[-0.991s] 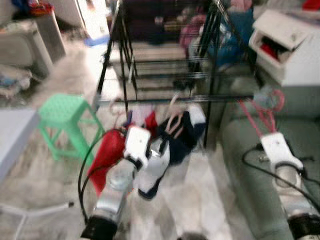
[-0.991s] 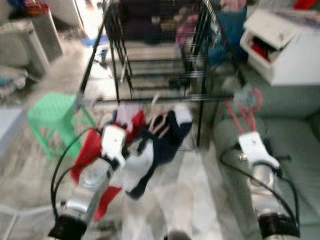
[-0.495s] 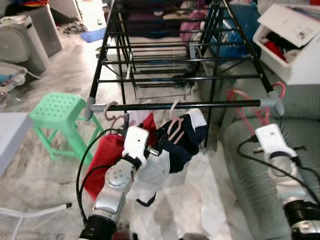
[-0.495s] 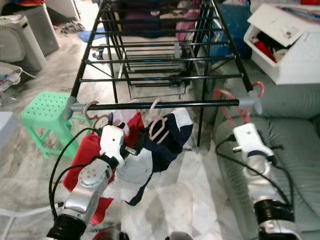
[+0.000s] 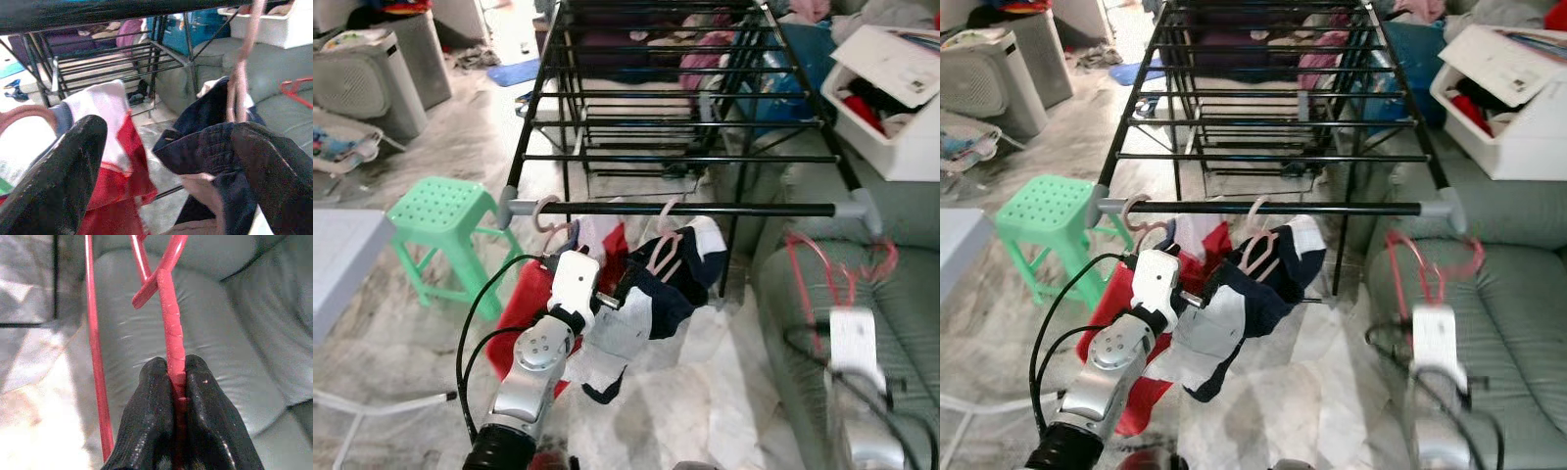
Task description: Hang hanger
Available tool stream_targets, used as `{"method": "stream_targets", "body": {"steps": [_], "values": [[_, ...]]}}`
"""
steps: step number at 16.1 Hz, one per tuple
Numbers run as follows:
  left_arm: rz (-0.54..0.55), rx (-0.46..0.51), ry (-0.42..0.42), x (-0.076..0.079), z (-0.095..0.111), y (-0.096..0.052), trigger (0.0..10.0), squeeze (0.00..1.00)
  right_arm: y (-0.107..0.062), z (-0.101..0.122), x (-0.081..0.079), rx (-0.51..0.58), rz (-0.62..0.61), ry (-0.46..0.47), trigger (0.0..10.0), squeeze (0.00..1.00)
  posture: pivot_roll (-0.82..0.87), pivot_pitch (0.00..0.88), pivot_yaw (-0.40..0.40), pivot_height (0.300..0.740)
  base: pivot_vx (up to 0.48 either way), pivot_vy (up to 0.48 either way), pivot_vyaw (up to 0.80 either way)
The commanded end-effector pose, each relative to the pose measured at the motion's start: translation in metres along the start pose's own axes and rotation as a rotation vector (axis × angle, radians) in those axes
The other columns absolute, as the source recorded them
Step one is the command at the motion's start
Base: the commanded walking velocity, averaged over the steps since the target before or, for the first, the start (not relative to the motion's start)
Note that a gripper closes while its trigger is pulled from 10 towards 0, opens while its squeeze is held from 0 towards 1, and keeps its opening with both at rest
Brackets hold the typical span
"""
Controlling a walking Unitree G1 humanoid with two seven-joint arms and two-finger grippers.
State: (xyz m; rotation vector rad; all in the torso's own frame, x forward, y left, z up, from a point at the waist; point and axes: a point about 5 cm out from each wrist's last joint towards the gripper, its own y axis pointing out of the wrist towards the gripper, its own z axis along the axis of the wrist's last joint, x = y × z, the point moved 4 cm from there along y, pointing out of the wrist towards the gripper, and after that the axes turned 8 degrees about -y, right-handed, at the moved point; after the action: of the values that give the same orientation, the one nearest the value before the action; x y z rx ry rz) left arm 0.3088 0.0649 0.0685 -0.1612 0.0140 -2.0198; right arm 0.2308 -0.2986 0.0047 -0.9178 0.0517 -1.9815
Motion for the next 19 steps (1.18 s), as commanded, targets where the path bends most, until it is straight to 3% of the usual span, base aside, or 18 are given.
{"method": "stream_targets", "body": {"steps": [1, 2, 3, 7, 8, 11, 15, 17, 19], "values": [[0.000, -0.002, 0.007, 0.000, 0.001, 0.001, 10.0, 0.00, -0.001, 0.024, 0.017, 0.107, -0.087, 0.011, 10.0, 0.00, -0.06, 0.000, 0.003, 0.740, 0.000, 0.000, 0.00], [0.000, -0.002, 0.007, 0.000, 0.001, 0.001, 10.0, 0.00, -0.013, 0.041, 0.018, 0.220, -0.106, -0.021, 10.0, 0.00, -0.07, 0.000, 0.006, 0.740, 0.000, 0.000, 0.00], [-0.003, -0.002, 0.007, 0.000, 0.002, 0.002, 10.0, 0.00, -0.021, 0.049, 0.011, 0.257, -0.079, -0.047, 10.0, 0.00, -0.07, 0.000, 0.010, 0.740, 0.000, 0.000, 0.00], [-0.002, -0.002, 0.008, 0.000, 0.002, 0.002, 10.0, 0.00, -0.031, 0.057, -0.009, 0.316, 0.032, -0.108, 10.0, 0.00, -0.07, 0.000, 0.006, 0.740, 0.000, 0.000, 0.00], [0.002, -0.002, 0.006, 0.000, 0.002, 0.002, 10.0, 0.00, -0.032, 0.051, -0.021, 0.279, 0.104, -0.122, 10.0, 0.00, -0.07, 0.000, 0.003, 0.740, 0.000, 0.000, 0.00], [0.003, -0.002, 0.005, 0.000, 0.002, 0.002, 10.0, 0.00, -0.022, 0.059, -0.024, 0.275, 0.128, -0.125, 10.0, 0.00, -0.06, 0.000, 0.003, 0.740, 0.000, 0.000, 0.00], [0.006, -0.003, 0.008, -0.001, 0.002, 0.003, 10.0, 0.00, 0.004, 0.090, -0.019, 0.314, 0.126, -0.154, 10.0, 0.00, -0.06, 0.000, -0.001, 0.740, 0.000, 0.000, 0.00], [0.016, -0.007, 0.008, -0.002, 0.001, 0.002, 10.0, 0.00, 0.019, 0.074, -0.027, 0.172, 0.231, -0.110, 10.0, 0.00, -0.05, 0.000, -0.013, 0.740, 0.000, 0.000, 0.00], [0.019, -0.010, 0.008, -0.002, 0.000, 0.001, 10.0, 0.00, 0.024, 0.057, -0.030, 0.059, 0.276, -0.026, 10.0, 0.00, -0.05, 0.000, -0.017, 0.740, 0.000, 0.000, 0.00]]}}
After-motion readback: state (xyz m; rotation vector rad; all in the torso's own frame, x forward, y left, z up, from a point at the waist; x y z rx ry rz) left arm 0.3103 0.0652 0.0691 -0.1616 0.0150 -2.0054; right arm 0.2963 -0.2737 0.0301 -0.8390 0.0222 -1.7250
